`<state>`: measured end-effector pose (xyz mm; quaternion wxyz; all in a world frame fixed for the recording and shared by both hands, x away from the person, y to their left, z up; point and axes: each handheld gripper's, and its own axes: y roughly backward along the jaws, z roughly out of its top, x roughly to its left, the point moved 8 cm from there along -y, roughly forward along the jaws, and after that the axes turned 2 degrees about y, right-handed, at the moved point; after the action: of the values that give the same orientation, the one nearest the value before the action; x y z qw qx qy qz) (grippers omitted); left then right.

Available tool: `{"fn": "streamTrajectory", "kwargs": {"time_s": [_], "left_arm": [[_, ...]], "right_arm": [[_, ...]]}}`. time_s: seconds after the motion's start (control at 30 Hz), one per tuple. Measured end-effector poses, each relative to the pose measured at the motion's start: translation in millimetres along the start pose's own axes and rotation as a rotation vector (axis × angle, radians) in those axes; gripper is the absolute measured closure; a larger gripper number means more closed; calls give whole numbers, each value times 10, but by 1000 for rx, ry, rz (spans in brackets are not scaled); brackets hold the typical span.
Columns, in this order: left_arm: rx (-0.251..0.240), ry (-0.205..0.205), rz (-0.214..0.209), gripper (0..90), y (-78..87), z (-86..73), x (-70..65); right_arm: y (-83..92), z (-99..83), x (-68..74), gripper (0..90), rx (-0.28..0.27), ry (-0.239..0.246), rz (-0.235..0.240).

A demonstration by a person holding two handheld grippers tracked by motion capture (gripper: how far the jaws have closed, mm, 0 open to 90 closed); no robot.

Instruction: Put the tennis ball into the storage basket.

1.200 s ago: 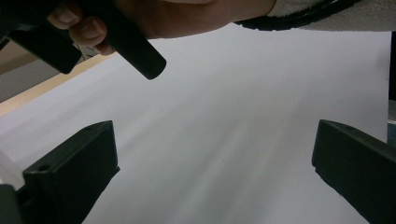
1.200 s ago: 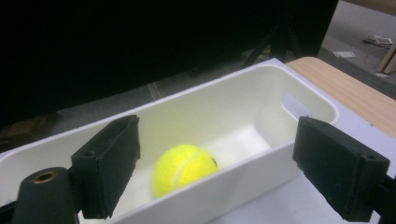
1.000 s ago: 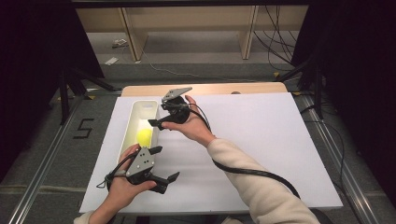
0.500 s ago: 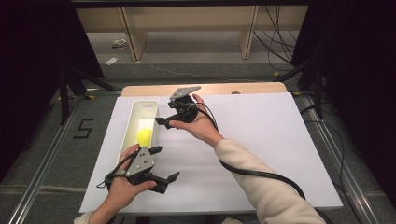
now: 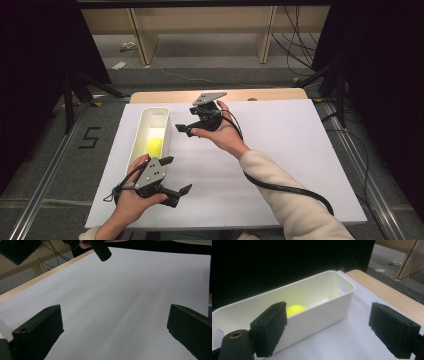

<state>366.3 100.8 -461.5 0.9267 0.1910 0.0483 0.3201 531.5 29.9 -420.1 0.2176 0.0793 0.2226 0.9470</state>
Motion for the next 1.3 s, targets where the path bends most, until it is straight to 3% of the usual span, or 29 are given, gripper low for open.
{"fn": "streamTrajectory", "kwargs": {"time_s": [0.67, 0.73, 0.93, 1.1, 1.3], "left_arm": [[-4, -10, 14, 0, 2, 5, 23], [-2, 5, 0, 0, -1, -1, 1], [7, 6, 9, 0, 2, -11, 12], [4, 29, -22, 0, -7, -14, -35], [2, 3, 10, 0, 0, -7, 17]], "right_arm": [[503, -211, -257, 155, -33, -31, -69], [573, -245, -286, 155, -35, -39, -79], [791, -349, -373, 155, -40, -50, -108], [970, -432, -417, 155, -51, -63, -129], [1170, -576, -487, 155, -52, -82, -160]]}}
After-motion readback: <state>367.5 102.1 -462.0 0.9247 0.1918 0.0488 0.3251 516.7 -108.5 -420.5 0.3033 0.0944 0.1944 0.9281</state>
